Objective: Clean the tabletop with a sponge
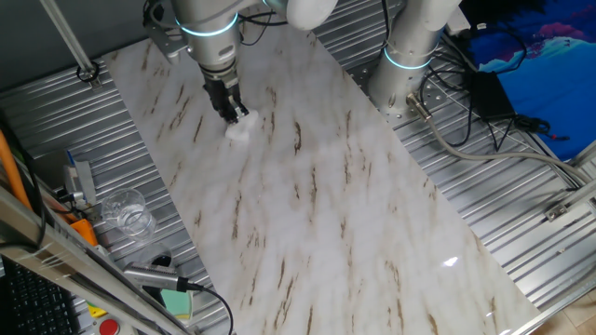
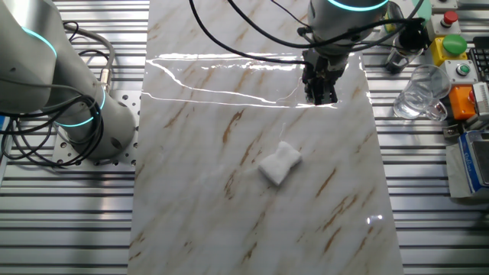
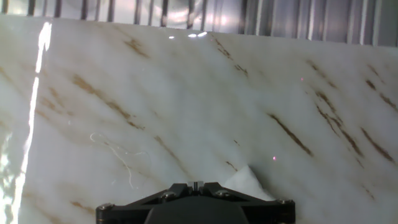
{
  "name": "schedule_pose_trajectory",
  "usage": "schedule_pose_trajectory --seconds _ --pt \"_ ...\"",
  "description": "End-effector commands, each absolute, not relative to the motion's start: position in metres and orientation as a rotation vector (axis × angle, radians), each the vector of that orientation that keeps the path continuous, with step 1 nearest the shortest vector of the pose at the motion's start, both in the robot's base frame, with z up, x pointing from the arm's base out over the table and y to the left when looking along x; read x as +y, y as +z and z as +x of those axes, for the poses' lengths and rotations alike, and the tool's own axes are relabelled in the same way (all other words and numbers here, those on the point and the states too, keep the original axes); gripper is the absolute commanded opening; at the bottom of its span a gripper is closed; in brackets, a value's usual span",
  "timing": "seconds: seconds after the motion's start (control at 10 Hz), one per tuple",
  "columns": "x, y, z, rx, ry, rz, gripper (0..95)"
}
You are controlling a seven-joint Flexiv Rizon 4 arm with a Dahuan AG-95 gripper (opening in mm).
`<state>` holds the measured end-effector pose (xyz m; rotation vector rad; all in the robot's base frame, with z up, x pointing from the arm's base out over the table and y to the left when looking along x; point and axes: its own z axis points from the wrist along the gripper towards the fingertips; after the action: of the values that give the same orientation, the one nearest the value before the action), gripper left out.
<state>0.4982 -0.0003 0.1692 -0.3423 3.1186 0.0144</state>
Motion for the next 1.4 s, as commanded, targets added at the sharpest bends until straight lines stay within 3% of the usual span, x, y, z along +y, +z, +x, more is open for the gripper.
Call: schedule_pose_trajectory --seconds 0.1,1.3,1.4 --pt "-0.002 0.162 0.499 3.100 0.018 -0.479 0.0" --pt "-0.040 0.119 0.511 3.024 0.036 -0.798 0.0" --pt "-0.048 0.119 0.515 2.998 0.096 -0.844 0.0"
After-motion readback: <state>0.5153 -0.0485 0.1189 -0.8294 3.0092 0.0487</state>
